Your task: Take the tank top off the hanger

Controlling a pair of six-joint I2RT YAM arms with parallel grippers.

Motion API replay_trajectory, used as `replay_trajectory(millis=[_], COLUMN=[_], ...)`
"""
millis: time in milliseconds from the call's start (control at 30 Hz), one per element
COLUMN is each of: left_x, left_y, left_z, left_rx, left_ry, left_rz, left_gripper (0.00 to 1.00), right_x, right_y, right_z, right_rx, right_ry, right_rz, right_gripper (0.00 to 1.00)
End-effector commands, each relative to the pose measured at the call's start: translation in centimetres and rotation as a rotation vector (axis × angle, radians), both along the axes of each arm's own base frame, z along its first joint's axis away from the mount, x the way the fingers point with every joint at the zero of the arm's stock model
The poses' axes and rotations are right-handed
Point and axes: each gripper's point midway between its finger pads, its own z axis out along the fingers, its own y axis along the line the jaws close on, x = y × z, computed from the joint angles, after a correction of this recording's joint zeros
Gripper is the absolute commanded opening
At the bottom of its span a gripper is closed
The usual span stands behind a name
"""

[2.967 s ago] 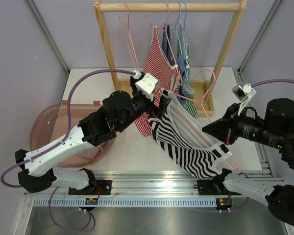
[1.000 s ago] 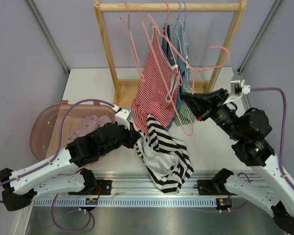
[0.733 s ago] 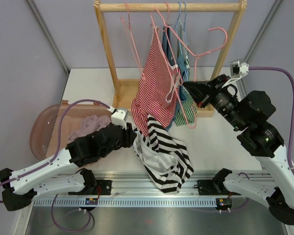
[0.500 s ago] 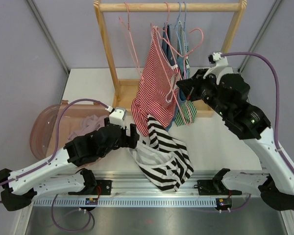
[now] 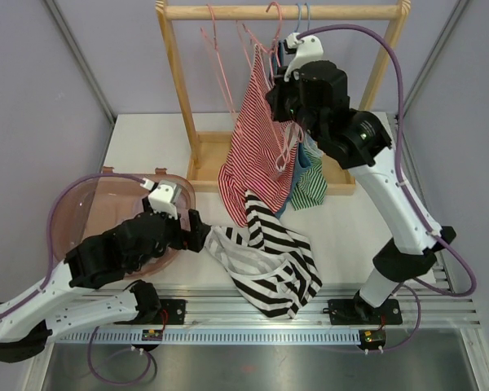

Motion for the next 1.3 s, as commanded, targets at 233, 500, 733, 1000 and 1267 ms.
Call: replay_trajectory(millis=[233, 500, 733, 1000, 1267], left_x=[-0.2, -0.6, -0.8, -0.8, -0.8], left_y=[0.9, 0.4, 0.0, 0.0, -0.1], left_z=[-1.0, -1.4, -1.9, -1.8, -1.9], left_rx=[0.0, -0.008, -0.004, -0.007, -0.005], left_ry=[-0.062, -0.05, -0.036, -0.036, -0.034], left_rz=[-0.026, -0.064, -0.081, -0.082, -0.089], left_gripper=[0.99, 0.99, 0.99, 0.99, 0.99], right_x=[7.1, 11.6, 12.3, 13.9, 14.6], right_y=[2.7, 4.5, 4.5, 5.7, 5.5], right_z=[1.8, 0.2, 1.7, -2.8, -3.4], right_rx=[-0.102, -0.131, -0.065, -0.142, -0.111], right_ry=[-0.147, -0.207, -0.25, -0.173, -0.144], right_rz=[-0.038, -0.056, -0.039, -0.022, -0.011], right_gripper=[0.0, 0.0, 0.0, 0.0, 0.0])
